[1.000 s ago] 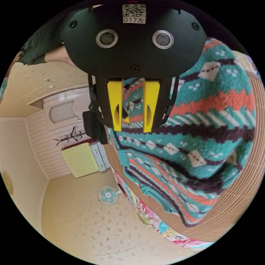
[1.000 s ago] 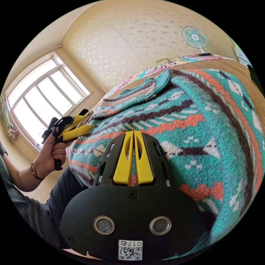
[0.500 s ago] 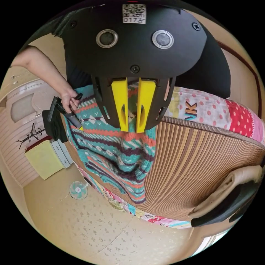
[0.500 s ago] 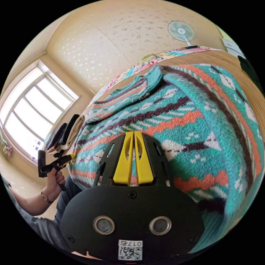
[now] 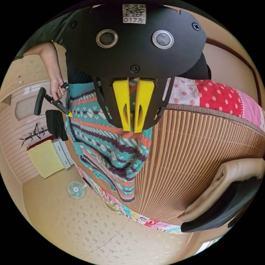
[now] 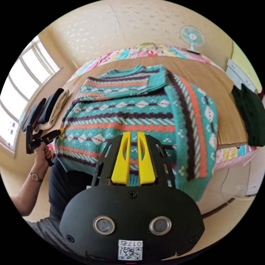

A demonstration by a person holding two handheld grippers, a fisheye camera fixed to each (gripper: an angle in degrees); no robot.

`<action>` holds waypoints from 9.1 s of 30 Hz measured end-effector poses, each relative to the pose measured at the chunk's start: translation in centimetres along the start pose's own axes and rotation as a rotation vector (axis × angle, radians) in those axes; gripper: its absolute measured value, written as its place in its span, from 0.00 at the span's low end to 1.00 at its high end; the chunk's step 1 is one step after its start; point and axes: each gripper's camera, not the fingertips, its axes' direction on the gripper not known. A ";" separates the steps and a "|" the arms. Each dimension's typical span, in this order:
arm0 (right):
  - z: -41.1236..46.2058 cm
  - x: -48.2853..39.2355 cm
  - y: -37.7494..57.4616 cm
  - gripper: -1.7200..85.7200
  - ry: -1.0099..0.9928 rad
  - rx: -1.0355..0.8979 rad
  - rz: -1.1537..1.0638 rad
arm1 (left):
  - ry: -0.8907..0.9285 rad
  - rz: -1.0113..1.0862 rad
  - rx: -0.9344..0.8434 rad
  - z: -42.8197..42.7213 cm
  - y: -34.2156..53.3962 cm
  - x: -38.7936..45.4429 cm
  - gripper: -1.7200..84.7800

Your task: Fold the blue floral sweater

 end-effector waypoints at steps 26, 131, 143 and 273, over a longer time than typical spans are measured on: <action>-19.8 40.7 5.0 0.12 -0.102 0.539 0.995 | 0.037 -0.095 0.080 -1.4 -0.4 -3.8 0.06; -16.4 36.8 -1.6 0.05 -1.240 -0.013 0.191 | 1.267 0.361 -0.041 -39.1 -9.6 -0.4 0.07; -17.8 49.0 8.8 0.05 -1.504 0.205 0.557 | 1.378 0.276 0.046 -41.1 -9.0 0.9 0.07; -2.5 34.8 1.0 0.18 -0.790 0.073 0.525 | 0.760 -0.098 -0.406 8.9 -6.6 -11.2 0.31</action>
